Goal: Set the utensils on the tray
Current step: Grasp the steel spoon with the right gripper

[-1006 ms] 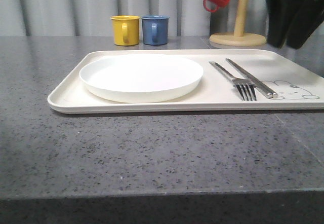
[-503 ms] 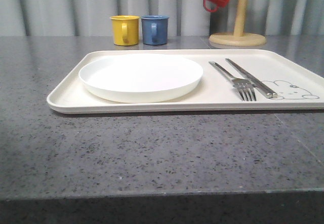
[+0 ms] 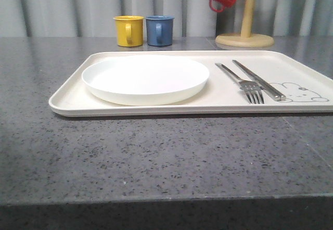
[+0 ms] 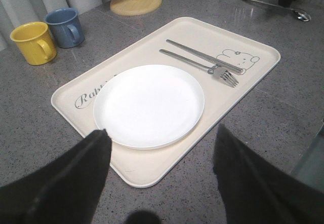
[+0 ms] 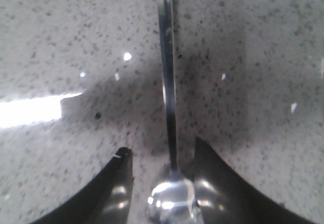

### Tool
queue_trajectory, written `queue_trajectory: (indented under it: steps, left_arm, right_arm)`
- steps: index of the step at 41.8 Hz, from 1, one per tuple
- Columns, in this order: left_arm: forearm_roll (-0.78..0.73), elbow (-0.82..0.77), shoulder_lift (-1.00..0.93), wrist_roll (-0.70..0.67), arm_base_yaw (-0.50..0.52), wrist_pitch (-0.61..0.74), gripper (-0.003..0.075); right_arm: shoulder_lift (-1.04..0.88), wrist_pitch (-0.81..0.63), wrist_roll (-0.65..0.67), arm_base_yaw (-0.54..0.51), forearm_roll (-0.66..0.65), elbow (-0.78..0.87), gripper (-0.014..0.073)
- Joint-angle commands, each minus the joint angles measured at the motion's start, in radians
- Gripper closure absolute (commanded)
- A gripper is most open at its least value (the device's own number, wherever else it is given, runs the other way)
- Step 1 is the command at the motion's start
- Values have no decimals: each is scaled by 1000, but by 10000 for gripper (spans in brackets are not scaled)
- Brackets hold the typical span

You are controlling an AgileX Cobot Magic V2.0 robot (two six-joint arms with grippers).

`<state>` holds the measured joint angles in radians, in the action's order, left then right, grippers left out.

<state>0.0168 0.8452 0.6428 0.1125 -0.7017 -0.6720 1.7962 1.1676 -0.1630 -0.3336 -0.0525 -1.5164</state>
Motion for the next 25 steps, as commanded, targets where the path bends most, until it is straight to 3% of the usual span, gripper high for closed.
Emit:
queue_trajectory:
  steps: [1,8,25]
  left_arm:
    - [10,24,0,-13,-7,80,293]
    - [10,24,0,-13,-7,80,293]
    - [10,24,0,-13,-7,80,293]
  right_arm:
    - [-19,-38,-14,-7,-16,-20,265]
    - [7,-80,-14,-7,-19,-21,280]
    - [22,-77,-14,-7,-18,-23,545]
